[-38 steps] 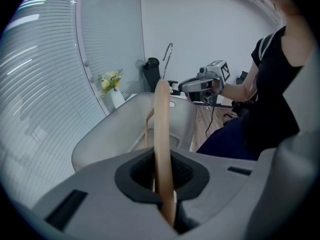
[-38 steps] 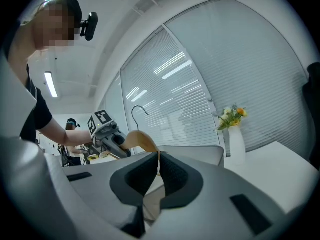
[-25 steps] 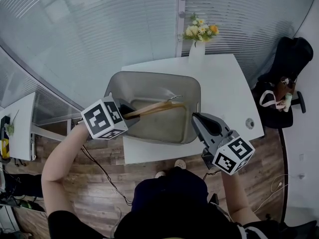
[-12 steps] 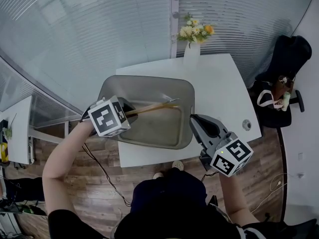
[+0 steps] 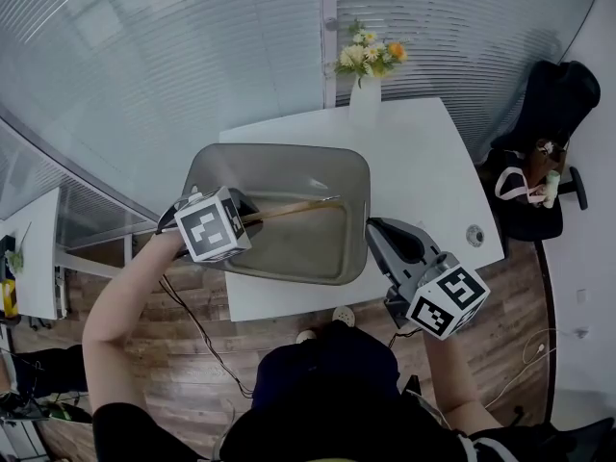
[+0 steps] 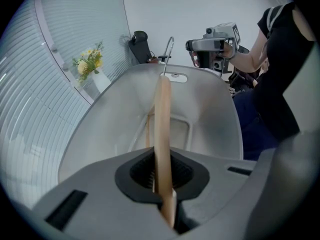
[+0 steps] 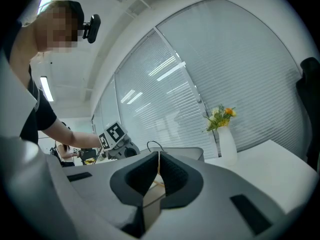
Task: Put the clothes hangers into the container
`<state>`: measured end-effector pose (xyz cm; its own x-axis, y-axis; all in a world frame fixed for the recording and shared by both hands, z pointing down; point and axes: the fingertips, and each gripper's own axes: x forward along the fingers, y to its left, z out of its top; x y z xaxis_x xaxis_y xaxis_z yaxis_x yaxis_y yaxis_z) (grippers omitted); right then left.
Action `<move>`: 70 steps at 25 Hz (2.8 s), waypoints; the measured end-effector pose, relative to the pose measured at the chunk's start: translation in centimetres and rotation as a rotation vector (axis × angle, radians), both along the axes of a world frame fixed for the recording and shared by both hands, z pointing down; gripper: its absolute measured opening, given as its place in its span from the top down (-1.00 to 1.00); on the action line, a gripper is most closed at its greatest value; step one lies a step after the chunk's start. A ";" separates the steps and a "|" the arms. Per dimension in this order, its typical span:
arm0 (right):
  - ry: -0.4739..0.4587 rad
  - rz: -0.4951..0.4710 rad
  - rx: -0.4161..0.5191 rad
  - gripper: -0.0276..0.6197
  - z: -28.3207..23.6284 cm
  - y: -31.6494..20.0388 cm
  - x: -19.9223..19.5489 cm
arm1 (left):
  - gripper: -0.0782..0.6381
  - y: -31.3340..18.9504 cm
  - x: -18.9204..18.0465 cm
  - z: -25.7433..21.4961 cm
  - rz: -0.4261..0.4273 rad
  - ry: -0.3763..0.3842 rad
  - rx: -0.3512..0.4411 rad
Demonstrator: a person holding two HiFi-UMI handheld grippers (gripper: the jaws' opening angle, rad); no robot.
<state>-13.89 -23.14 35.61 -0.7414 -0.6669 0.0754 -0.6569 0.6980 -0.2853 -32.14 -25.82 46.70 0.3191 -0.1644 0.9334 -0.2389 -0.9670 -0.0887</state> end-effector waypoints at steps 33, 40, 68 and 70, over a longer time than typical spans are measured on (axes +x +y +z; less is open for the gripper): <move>-0.002 0.020 -0.031 0.81 0.9 1.0 -0.1 | 0.54 4.8 -0.9 3.3 0.252 -0.218 -0.086; -0.007 0.016 -0.035 0.81 1.2 0.8 -0.2 | 0.05 3.7 0.7 1.7 0.137 -0.063 -0.120; 0.002 -0.004 -0.018 0.81 0.7 1.7 -1.5 | -0.20 1.3 -0.5 -8.6 -0.235 0.359 0.151; 0.002 -0.008 -0.018 0.81 0.7 2.0 -1.8 | -0.20 1.6 -1.1 -9.2 -0.276 0.406 0.166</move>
<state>-15.66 -21.17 36.26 -0.7462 -0.6597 0.0890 -0.6522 0.6976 -0.2968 -33.21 -24.21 37.53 0.5736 -0.4293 0.6976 -0.5305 -0.8436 -0.0829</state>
